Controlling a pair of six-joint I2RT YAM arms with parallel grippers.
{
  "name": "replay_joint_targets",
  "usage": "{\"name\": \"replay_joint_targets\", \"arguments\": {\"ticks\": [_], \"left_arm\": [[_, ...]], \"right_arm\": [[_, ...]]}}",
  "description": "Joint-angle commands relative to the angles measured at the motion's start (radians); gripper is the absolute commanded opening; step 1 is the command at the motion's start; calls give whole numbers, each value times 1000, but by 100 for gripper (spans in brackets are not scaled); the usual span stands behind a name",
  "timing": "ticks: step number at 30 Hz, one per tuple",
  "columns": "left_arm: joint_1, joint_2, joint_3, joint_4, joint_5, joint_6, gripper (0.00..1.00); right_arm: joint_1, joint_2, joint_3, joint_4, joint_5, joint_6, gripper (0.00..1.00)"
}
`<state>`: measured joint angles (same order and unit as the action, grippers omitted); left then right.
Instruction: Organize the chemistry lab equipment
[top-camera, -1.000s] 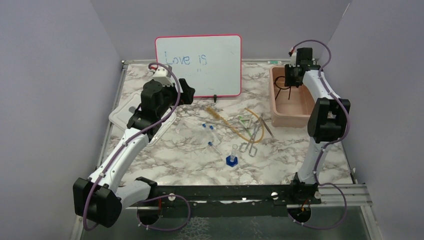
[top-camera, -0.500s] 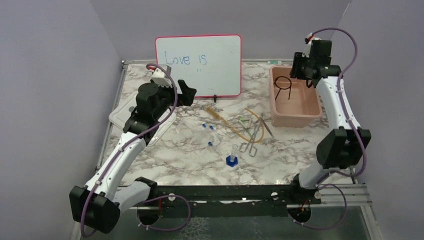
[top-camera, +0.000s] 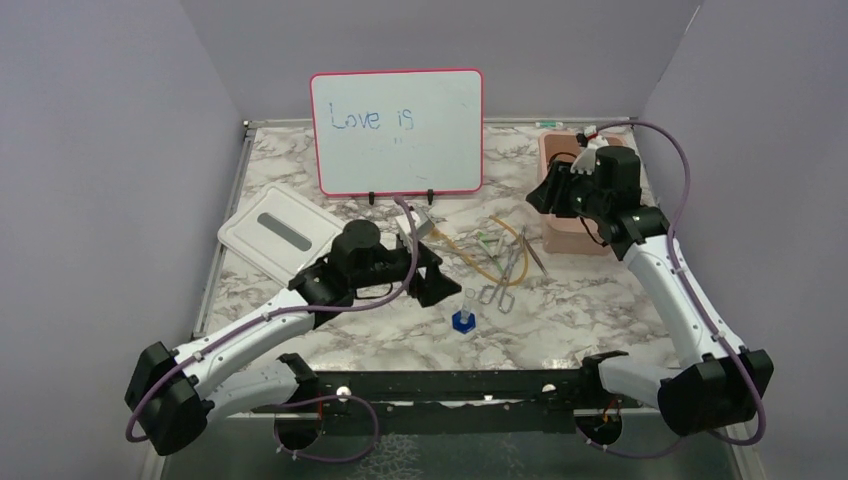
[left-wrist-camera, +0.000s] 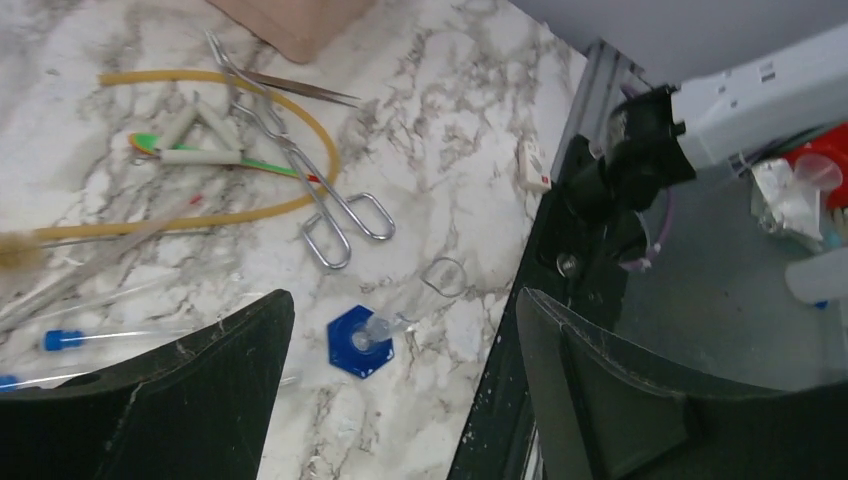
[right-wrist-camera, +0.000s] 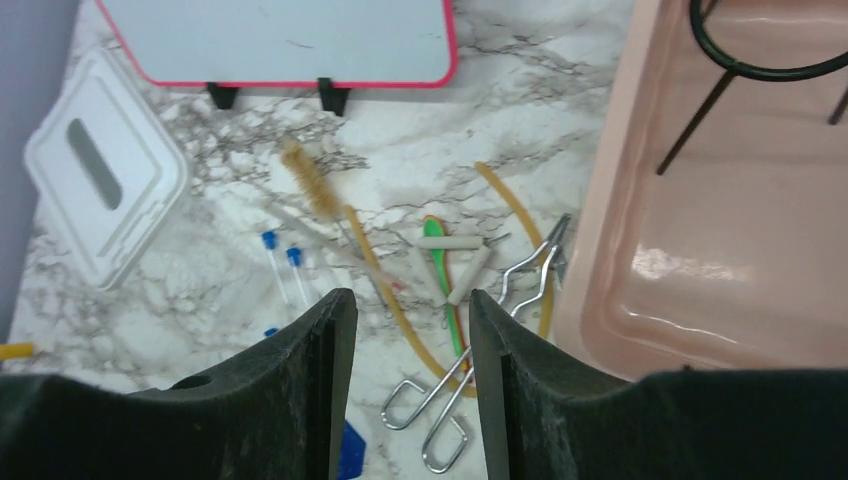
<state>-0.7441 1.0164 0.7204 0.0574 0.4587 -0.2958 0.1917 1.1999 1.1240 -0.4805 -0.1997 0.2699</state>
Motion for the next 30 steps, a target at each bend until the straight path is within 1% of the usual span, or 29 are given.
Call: {"name": "replay_joint_targets", "arguments": {"ticks": [1,6,8,13,16,18,19,22,25,28,30], "left_arm": [[-142,3,-26,60,-99,103,83],[-262,57,-55,142,-285,167,81],[-300,103,-55,166,-351,194,72],[-371,206,-7,164,-488,245,62],[-388,237,1,170,-500,268,56],[-407,246,1,171,-515,288,46],[-420,249,1,169,-524,291,43],[-457,252,-6,184,-544,326,36],[-469,255,-10,210,-569,333,28],[-469,251,-9,224,-603,321,14],[-469,244,-5,223,-632,313,12]], "right_arm": [[-1,-101,-73,153,-167,87,50],[-1,-126,-124,188,-202,93,50],[0,-135,-136,189,-192,90,50],[-1,-147,-146,177,-169,75,50],[-1,-145,-141,162,-153,62,50],[-1,-144,-141,157,-155,57,50],[-1,-144,-145,159,-157,57,50],[-1,-147,-159,173,-165,64,50],[-1,-148,-169,185,-177,69,50],[0,-149,-173,185,-175,67,50],[0,-151,-174,182,-177,63,50]]}}
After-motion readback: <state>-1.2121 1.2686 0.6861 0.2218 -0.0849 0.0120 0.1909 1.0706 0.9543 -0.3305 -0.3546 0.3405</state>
